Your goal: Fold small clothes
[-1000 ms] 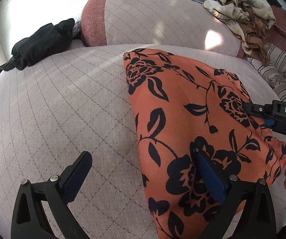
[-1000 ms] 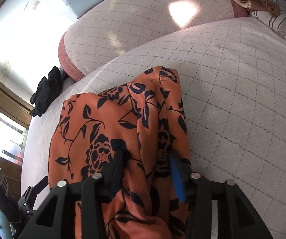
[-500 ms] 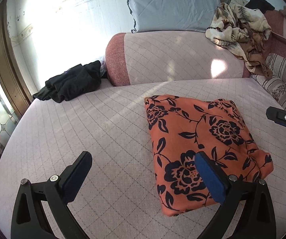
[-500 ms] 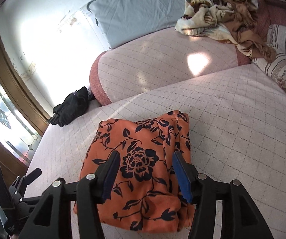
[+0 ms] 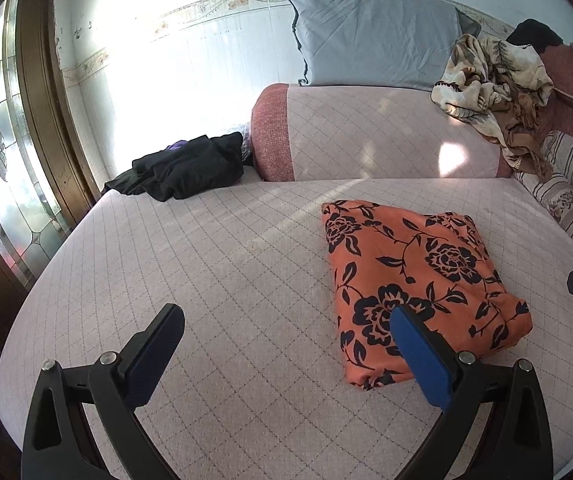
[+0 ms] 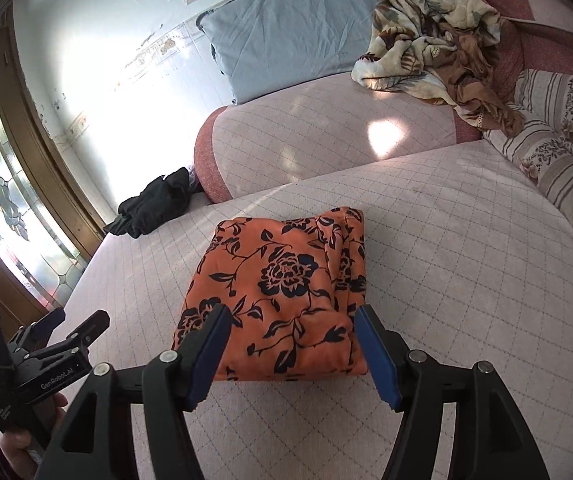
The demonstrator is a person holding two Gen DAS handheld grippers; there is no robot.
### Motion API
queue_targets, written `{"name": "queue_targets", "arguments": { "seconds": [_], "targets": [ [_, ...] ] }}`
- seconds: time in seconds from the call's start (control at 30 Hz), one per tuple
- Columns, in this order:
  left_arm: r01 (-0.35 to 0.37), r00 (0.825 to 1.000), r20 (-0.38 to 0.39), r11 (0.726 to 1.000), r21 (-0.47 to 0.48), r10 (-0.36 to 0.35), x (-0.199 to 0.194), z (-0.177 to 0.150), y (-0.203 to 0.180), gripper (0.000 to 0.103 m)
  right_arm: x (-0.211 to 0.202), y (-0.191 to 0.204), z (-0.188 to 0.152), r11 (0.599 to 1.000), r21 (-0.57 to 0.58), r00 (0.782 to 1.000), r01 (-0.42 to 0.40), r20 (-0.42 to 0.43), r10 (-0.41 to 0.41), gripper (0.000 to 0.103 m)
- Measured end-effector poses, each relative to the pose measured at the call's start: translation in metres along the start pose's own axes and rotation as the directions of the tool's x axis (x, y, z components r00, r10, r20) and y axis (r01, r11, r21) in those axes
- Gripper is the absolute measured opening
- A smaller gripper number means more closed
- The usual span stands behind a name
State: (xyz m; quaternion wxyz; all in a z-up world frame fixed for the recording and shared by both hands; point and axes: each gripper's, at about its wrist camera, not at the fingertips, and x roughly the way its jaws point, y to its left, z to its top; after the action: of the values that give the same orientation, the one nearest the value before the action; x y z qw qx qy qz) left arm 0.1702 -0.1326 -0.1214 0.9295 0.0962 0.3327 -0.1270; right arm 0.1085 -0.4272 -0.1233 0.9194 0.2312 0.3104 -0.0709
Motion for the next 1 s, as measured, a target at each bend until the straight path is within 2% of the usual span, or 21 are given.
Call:
{"name": "queue_targets", "arguments": {
  "seconds": [0.1,0.27,0.4,0.8,1.0],
  "targets": [
    [0.038,0.999,-0.007,0.999,-0.022,-0.038,0.003,-0.002,0.005,0.102,0.003,0.004,-0.005,1.000,-0.007,1.000,-0.007,-0.013,0.007,0.069],
    [0.013,1.000,0.017,1.000,-0.010,-0.013,0.011,-0.003,0.011,0.102,0.023,0.002,-0.009,0.999,0.030,0.998,-0.012,-0.062,0.014,0.069],
    [0.003,1.000,0.007,1.000,-0.002,-0.003,0.025,-0.002,0.013,0.102,0.042,0.007,-0.010,1.000,0.014,0.996,0.011,-0.093,-0.009,0.069],
    [-0.001,1.000,-0.023,0.999,0.033,0.002,0.051,0.003,0.007,0.102,0.061,0.021,-0.006,0.999,-0.047,0.995,0.026,-0.096,-0.030,0.069],
    [0.010,0.999,-0.049,1.000,0.019,-0.009,0.061,0.003,0.005,0.102,0.064,0.008,-0.001,1.000,0.003,0.995,0.024,-0.095,-0.024,0.069]
  ]
}}
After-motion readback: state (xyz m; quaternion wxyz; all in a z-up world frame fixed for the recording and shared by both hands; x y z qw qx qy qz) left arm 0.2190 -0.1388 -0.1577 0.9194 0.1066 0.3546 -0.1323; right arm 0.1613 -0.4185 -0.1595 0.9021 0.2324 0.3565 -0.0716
